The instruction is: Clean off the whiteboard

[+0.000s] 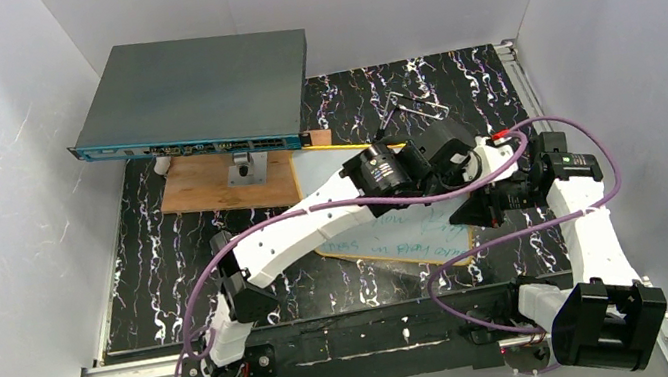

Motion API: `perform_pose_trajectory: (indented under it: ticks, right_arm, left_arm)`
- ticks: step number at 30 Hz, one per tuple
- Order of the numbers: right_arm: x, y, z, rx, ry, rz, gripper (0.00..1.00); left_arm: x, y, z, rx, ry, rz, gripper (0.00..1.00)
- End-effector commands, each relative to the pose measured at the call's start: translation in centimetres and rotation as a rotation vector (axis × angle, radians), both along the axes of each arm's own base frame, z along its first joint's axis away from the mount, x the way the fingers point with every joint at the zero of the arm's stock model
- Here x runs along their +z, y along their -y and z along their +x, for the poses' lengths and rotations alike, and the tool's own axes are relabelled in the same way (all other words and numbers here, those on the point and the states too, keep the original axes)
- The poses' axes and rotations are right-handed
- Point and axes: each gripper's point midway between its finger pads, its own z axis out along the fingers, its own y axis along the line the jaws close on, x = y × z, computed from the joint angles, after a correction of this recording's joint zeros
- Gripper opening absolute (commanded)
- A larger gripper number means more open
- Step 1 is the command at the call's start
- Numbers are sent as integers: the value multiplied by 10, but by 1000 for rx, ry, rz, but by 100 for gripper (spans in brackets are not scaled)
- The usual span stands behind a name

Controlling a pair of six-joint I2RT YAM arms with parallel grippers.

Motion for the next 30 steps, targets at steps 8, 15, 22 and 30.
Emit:
perform_pose_trajectory:
  ticks: [8, 15, 22, 30]
  right_arm:
    - [-13, 10, -2, 42, 65, -124, 1]
    - [-10, 7, -5, 52, 62, -103, 1]
    - [-9, 5, -6, 57, 57, -90, 1]
    - [-6, 3, -6, 59, 53, -67, 1]
  left_arm:
    - [38, 14, 30, 95, 161, -132, 0]
    - [50, 5, 12, 123, 58, -335, 0]
    - [46, -36, 6, 269, -158, -564, 0]
    - [86, -47, 2, 358, -357, -1052, 0]
